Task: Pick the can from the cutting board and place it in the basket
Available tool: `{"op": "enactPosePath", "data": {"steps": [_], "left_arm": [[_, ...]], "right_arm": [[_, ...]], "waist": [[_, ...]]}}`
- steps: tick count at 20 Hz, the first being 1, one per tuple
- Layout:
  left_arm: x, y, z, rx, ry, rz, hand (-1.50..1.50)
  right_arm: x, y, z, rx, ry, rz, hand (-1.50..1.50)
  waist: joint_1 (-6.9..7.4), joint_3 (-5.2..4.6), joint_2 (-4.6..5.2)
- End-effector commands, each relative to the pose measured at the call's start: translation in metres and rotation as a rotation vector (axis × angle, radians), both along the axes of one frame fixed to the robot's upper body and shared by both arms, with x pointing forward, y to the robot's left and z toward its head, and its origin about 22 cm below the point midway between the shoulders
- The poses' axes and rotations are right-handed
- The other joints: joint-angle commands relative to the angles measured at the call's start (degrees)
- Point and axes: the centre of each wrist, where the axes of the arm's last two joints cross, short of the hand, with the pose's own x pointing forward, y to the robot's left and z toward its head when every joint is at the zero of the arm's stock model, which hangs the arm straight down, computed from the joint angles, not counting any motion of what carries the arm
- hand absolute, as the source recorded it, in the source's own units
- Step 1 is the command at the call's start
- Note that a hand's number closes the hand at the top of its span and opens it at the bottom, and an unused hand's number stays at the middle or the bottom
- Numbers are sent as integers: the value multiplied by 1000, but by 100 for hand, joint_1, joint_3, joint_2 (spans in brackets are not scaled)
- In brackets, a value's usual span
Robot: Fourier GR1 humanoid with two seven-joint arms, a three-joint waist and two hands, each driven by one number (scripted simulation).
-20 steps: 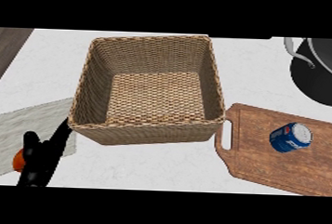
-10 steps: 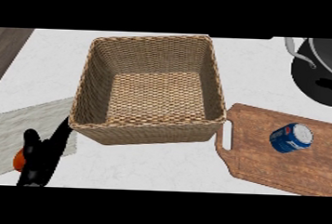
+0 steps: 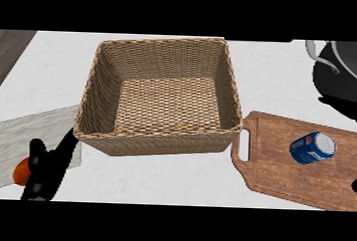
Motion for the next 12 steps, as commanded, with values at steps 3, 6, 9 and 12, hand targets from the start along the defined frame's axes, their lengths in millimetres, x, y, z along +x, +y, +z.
{"op": "enactPosePath", "data": {"steps": [3, 6, 9, 12], "left_arm": [[-1, 8, -18, -10, 92, 13, 0], [-14, -10, -25, -31, 97, 26, 0], [-4, 1, -23, -28, 97, 14, 0], [0, 7, -8, -32, 88, 10, 0]], "right_arm": [[-4, -6, -5, -11, -6, -6, -150], [1, -18, -15, 21, -11, -2, -150], [-1, 3, -37, 27, -20, 6, -150], [17, 14, -56, 4, 3, 4, -150]], "waist": [[-37, -60, 40], [-21, -58, 40], [-31, -60, 45], [42, -57, 57]]}}
